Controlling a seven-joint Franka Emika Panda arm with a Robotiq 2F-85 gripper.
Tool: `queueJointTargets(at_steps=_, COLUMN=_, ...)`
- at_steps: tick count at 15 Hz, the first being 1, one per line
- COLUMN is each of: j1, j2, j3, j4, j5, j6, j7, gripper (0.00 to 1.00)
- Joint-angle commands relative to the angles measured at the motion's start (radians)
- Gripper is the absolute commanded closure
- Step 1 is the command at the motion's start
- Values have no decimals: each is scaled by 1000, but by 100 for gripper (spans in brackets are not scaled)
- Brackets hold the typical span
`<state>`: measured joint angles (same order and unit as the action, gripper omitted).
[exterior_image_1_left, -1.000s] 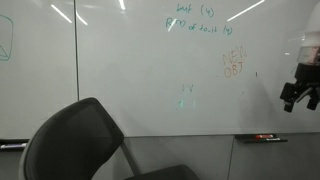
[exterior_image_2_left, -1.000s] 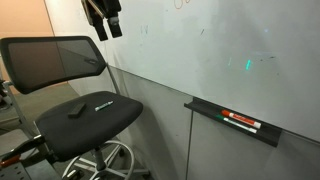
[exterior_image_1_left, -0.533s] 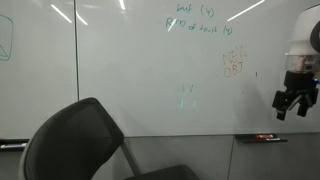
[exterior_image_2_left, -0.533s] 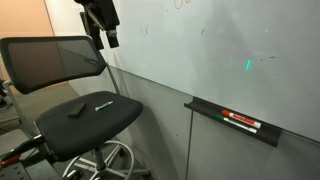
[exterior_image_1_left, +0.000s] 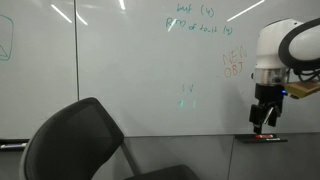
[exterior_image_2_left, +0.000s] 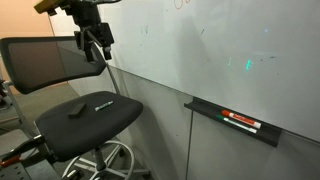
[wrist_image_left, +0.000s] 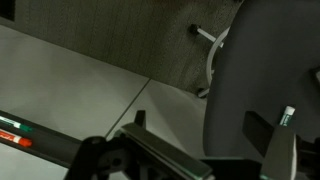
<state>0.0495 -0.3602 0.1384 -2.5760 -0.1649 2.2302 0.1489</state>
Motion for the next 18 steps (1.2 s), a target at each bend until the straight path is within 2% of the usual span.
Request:
queueJointTargets(at_steps=1, j1=45, j2=152, j3=14, j4=94, j5=12, j6=28, j7=-63, gripper=0)
queueJointTargets(at_steps=9, j1=127, j2=491, j3=46, j4=294, j5=49, j6=53, j7=-249, gripper=0)
queueJointTargets(at_steps=18, j1=167, j2=808, j3=96, j4=518, j5=43, j6=19, j7=-376, gripper=0)
